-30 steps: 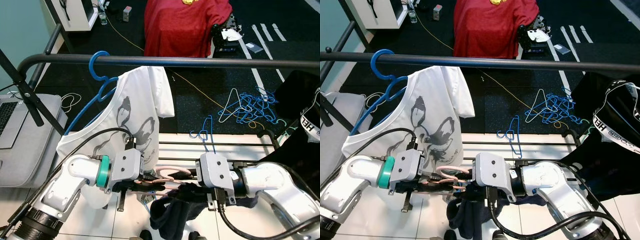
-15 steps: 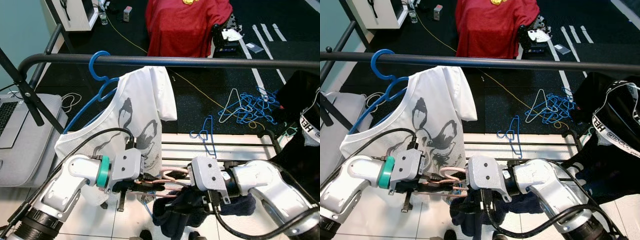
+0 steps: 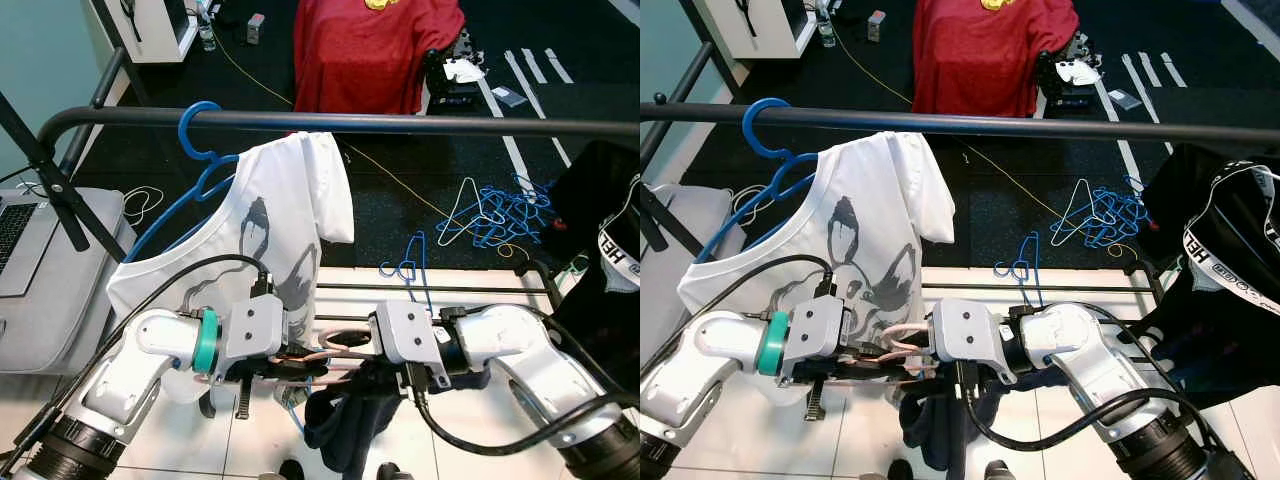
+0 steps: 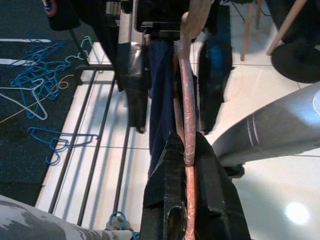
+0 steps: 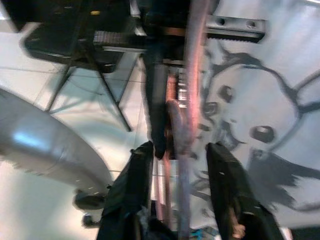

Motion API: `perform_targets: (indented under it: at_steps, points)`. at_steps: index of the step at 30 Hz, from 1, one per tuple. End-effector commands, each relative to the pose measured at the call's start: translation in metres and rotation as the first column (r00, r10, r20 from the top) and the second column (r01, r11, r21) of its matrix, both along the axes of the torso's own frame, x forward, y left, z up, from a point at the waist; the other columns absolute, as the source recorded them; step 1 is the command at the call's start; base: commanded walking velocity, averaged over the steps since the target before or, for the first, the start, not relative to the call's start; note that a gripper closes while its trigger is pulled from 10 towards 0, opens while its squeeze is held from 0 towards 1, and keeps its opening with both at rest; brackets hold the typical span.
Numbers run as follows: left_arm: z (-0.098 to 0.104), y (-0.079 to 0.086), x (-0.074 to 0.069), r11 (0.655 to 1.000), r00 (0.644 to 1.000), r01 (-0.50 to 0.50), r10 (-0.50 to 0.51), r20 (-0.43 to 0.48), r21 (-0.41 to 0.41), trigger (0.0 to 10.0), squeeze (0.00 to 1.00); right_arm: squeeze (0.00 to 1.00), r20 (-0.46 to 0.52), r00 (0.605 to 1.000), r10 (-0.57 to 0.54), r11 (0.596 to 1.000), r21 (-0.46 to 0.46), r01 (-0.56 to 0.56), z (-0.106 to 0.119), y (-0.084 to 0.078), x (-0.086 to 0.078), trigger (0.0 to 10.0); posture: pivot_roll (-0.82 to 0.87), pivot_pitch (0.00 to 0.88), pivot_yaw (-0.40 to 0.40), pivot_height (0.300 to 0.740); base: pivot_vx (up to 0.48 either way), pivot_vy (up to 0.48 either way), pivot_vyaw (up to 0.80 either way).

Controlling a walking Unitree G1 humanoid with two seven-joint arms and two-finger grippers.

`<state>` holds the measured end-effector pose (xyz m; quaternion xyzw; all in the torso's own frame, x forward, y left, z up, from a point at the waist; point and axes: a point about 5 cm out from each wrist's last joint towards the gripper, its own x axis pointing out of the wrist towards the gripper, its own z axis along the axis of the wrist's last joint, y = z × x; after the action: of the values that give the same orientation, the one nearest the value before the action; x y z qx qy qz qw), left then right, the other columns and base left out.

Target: Hang hanger

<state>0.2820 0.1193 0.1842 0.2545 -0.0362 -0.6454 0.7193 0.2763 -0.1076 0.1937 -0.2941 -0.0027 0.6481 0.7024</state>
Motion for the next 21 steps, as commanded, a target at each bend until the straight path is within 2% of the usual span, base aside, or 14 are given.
perform_targets:
  at_steps: [1, 7, 21]
  points:
    - [0.035, -0.021, -0.014, 0.980, 0.980, 0.153, -0.134, 0.151, -0.130, 10.0, 0.00, 0.00, -0.101, 0.995, 0.001, 0.999, -0.038, -0.005, -0.027, 0.005, -0.006, 0.0, -0.25, 0.217, 0.128, 0.740, 0.000, 0.000, 0.00]
    - [0.033, -0.019, -0.012, 0.983, 0.982, 0.140, -0.122, 0.144, -0.121, 10.0, 0.00, 0.00, -0.077, 0.997, 0.012, 1.000, 0.016, -0.011, -0.018, 0.002, -0.008, 0.0, -0.26, 0.224, 0.131, 0.740, 0.000, 0.000, 0.00]
    - [0.029, -0.013, -0.005, 0.991, 0.987, 0.097, -0.085, 0.134, -0.090, 10.0, 0.00, 0.00, -0.077, 0.996, 0.043, 0.998, 0.041, -0.040, -0.006, -0.006, -0.017, 0.0, -0.26, 0.230, 0.139, 0.740, 0.000, 0.000, 0.00]
